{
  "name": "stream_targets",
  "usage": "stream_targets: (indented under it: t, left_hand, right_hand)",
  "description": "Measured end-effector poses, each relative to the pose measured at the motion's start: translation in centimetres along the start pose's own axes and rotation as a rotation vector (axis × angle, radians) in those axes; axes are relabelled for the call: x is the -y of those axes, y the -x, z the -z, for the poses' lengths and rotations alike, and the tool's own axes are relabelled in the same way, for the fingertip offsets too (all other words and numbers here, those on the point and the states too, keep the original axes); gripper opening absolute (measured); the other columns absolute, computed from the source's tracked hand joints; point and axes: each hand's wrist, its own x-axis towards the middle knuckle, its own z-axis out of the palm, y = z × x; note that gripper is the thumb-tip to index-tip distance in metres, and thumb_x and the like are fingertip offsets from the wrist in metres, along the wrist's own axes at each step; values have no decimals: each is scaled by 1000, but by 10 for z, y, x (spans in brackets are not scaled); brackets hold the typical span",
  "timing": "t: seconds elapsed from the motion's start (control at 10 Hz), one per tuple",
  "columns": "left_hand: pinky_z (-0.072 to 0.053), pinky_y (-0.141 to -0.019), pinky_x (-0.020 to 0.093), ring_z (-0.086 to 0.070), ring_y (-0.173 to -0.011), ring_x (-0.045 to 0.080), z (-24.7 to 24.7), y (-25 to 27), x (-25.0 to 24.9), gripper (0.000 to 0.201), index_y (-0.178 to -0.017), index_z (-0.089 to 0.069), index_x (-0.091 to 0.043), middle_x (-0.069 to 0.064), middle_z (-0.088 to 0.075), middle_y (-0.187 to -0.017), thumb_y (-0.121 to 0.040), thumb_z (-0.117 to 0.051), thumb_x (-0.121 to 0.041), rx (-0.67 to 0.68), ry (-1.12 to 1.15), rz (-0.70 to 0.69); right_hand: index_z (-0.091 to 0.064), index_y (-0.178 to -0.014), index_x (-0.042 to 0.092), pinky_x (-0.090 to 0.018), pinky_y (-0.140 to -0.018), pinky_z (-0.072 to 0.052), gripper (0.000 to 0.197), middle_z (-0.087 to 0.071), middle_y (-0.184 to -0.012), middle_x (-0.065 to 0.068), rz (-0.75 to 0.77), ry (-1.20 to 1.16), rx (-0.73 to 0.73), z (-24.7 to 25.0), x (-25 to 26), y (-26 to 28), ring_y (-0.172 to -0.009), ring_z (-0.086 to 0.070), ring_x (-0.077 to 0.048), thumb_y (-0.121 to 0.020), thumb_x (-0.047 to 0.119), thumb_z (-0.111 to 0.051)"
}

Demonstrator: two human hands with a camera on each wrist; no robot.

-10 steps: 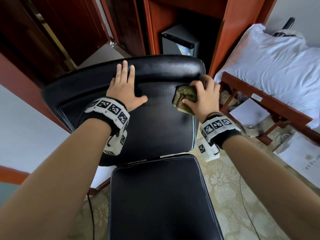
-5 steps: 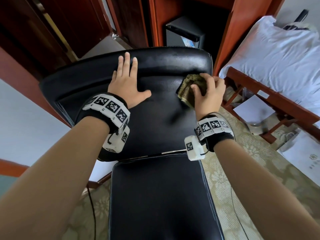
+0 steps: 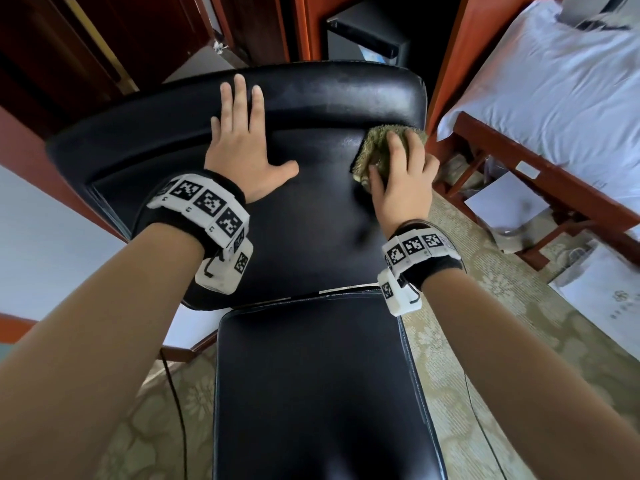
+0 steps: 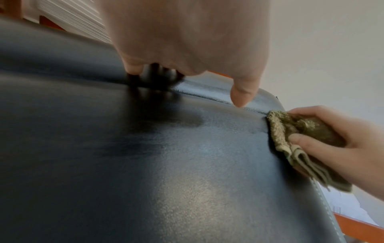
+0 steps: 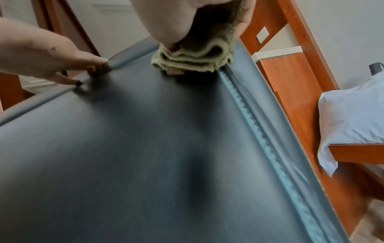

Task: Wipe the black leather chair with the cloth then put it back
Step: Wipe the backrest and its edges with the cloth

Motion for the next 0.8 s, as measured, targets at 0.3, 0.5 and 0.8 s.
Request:
stream_targets:
  t: [0.3, 0.5, 0.8]
  left_hand:
    - [-3, -115, 47, 17, -143, 28, -1, 1, 3, 103, -149, 5, -7, 12, 17, -156, -81, -60, -48, -13, 0, -13]
    - [-3, -115, 47, 17, -143, 28, 0, 3, 3, 104, -149, 6, -7, 12, 17, -156, -80, -61, -48, -11, 0, -15]
    - [-3, -116, 46, 18, -143, 26, 1, 1, 3, 102, -149, 6, -9, 9, 18, -156, -82, -61, -47, 14, 2, -11]
  right_hand:
    - [-51, -123, 7, -44, -86, -44, 45, -52, -126, -24, -3, -50, 129, 1, -17, 36, -88, -51, -48, -79, 14, -51]
    - [-55, -124, 8, -28, -89, -28, 49, -50, -128, -18, -33, -176, -35, 31, 0, 2, -101, -51, -43, -74, 11, -58]
    - [-43, -136, 22, -40, -86, -43, 55, -30, -147, -5, -237, -17, 152, 20, 13, -17, -115, -37, -35, -85, 37, -57]
